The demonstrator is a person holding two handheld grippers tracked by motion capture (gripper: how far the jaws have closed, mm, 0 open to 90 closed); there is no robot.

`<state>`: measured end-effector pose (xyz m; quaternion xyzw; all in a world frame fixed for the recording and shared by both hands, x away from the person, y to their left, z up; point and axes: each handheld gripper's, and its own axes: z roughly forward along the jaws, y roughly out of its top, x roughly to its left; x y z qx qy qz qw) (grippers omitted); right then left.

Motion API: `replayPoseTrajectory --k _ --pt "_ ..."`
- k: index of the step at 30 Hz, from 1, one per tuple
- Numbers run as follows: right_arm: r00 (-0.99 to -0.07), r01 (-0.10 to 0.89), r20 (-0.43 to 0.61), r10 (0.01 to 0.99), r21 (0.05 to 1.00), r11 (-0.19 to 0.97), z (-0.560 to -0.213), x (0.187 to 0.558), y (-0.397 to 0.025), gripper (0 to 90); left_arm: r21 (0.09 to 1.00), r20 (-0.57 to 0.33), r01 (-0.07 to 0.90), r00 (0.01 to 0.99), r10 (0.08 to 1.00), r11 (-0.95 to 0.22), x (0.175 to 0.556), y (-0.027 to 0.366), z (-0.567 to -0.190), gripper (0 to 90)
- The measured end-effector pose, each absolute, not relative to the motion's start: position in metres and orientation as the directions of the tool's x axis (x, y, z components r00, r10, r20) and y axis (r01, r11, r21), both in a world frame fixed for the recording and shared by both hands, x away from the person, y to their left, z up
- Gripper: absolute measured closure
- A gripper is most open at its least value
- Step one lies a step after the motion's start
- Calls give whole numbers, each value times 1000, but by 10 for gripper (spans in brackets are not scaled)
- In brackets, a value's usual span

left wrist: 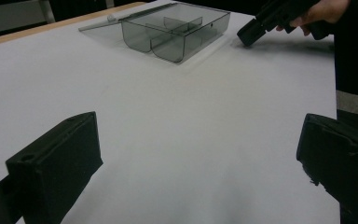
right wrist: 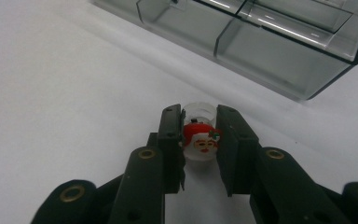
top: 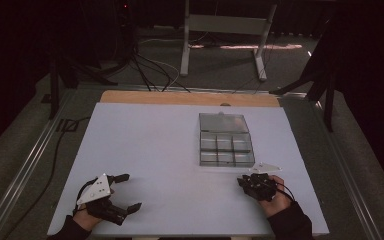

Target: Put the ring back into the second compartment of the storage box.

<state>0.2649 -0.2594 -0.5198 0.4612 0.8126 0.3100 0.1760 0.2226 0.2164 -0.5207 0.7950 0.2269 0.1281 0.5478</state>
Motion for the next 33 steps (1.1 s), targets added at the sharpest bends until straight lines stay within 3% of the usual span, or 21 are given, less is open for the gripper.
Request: replayPoseTrajectory --k 33 --pt "-517 625 10 856 687 369 -496 263 -251 720 929 -45 221 863 503 -297 222 216 -521 2"
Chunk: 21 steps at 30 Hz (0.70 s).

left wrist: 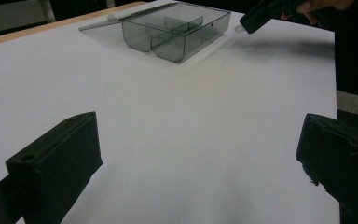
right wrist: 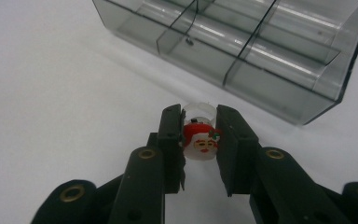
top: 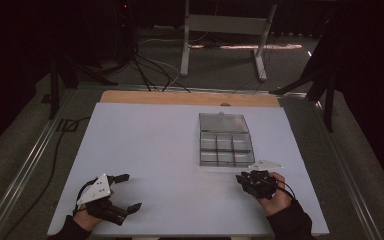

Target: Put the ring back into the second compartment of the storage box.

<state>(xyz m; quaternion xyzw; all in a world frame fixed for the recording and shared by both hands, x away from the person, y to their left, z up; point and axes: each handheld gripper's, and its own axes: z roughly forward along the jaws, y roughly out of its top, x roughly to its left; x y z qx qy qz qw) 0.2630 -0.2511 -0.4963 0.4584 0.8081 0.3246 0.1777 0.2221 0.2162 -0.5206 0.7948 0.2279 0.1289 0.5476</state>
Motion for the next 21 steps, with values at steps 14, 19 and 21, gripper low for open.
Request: replayPoseTrajectory --k 14,19,21 --pt "-527 601 -5 850 705 377 -484 270 -242 720 930 -49 224 862 504 -293 223 217 -521 2" --pt "-532 595 -8 847 708 380 -481 273 -238 720 931 -50 222 863 504 -289 222 217 -521 2" --pt "-536 592 -9 844 709 383 -480 275 -236 719 930 -48 222 862 505 -292 222 217 -521 2"
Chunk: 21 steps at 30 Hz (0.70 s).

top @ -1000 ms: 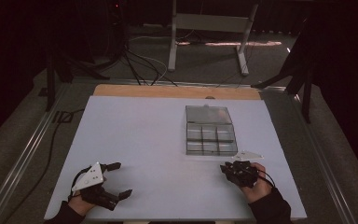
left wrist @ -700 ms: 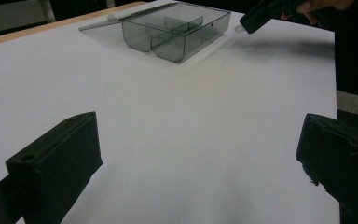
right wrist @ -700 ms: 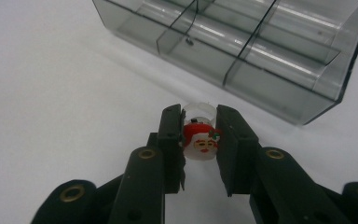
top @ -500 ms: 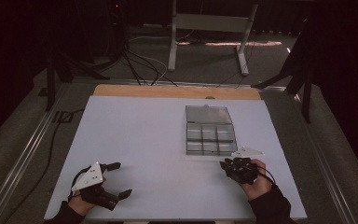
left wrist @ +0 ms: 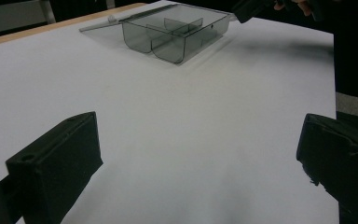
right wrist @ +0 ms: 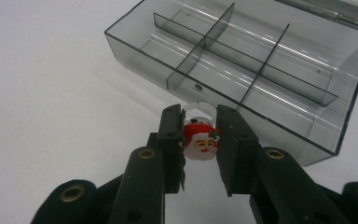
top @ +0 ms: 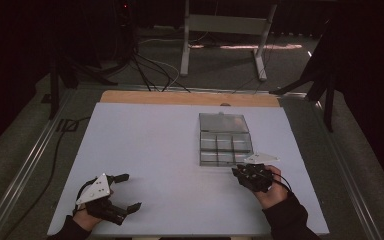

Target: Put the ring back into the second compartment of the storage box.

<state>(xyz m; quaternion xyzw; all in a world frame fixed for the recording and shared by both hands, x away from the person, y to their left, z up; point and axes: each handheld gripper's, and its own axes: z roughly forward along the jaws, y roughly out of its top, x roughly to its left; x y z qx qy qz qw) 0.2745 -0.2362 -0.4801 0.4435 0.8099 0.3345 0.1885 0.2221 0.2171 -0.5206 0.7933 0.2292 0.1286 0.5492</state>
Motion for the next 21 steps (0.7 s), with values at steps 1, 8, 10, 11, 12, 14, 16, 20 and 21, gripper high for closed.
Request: replayPoseTrajectory --k 1,8,10,11,12,14,16,20,21 --pt "-536 593 -10 844 707 385 -480 275 -236 720 930 -48 222 862 504 -292 222 217 -521 2" --pt "-542 586 -21 840 707 396 -476 280 -232 720 930 -48 223 862 505 -291 222 217 -521 2" --pt "-542 585 -22 840 708 396 -475 282 -231 720 930 -50 225 862 505 -291 222 217 -521 2" --pt "-541 585 -23 841 708 395 -474 283 -231 720 930 -49 224 862 505 -292 222 217 -521 2" --pt "-540 585 -22 842 709 393 -473 283 -231 720 930 -49 224 862 504 -291 222 217 -521 2" --pt "-541 581 -28 840 709 399 -471 285 -231 720 931 -51 223 862 505 -287 223 217 -521 2" --pt "-538 581 -28 843 711 395 -470 287 -230 720 931 -51 225 861 506 -289 222 217 -521 2" --pt "-536 579 -32 844 713 395 -467 289 -230 720 930 -50 224 863 502 -291 222 217 -521 2" --pt "-536 579 -32 844 713 395 -467 289 -230 720 930 -50 224 863 502 -291 222 217 -521 2"
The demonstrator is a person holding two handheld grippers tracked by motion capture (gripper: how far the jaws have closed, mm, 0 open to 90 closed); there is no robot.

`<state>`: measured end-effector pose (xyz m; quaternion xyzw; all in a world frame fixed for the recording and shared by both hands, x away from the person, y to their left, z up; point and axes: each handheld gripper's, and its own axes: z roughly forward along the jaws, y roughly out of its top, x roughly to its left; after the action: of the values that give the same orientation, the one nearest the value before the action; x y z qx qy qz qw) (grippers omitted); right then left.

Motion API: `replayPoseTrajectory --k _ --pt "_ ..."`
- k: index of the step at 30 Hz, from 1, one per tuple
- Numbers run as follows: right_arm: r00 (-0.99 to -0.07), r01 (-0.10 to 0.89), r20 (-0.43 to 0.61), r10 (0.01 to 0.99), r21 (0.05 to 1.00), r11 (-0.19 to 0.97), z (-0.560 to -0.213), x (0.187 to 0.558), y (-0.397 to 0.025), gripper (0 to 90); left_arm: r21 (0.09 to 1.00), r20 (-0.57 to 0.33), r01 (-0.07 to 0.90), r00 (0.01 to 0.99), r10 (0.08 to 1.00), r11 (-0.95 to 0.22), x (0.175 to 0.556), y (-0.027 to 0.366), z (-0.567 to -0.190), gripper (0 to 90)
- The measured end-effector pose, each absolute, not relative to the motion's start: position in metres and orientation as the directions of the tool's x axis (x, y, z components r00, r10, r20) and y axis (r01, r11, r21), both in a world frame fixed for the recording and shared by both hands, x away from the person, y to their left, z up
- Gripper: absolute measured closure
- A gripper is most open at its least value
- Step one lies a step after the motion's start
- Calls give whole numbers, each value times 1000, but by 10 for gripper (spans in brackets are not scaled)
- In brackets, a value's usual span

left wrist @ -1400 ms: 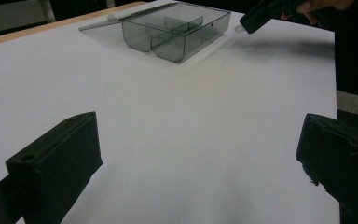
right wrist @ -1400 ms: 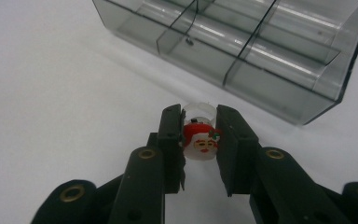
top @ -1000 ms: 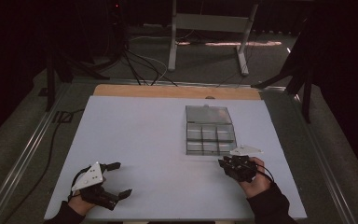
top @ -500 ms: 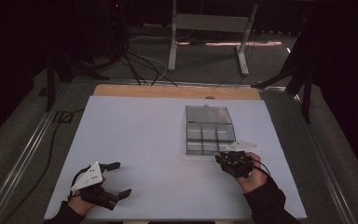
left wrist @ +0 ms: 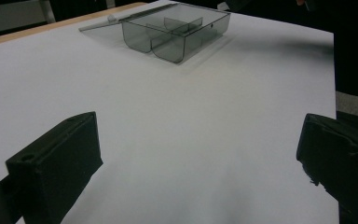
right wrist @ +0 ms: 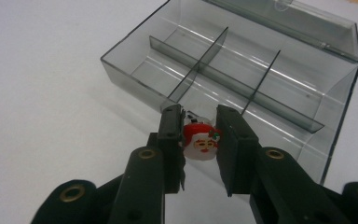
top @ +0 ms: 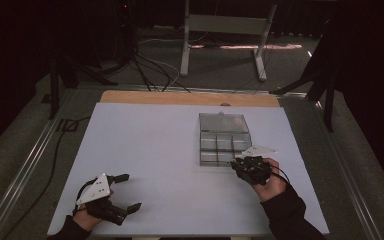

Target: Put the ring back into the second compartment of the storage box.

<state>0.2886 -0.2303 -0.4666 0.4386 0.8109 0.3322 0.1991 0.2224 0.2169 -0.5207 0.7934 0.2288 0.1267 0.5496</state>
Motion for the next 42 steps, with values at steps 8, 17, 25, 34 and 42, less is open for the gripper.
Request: replayPoseTrajectory --k 8,17,25,34,42 --pt "-531 575 -35 847 719 390 -459 294 -231 719 931 -51 224 862 504 -289 222 217 -521 2" --pt "-528 574 -38 848 721 389 -453 302 -230 720 931 -54 226 861 505 -287 222 217 -521 2" --pt "-526 572 -37 850 724 386 -450 309 -228 719 929 -48 223 863 503 -294 222 217 -521 2" --pt "-523 571 -46 851 722 390 -448 317 -226 719 929 -50 225 863 502 -294 222 217 -521 2" --pt "-521 567 -54 852 724 393 -442 324 -224 720 929 -51 226 864 501 -295 222 217 -521 2"
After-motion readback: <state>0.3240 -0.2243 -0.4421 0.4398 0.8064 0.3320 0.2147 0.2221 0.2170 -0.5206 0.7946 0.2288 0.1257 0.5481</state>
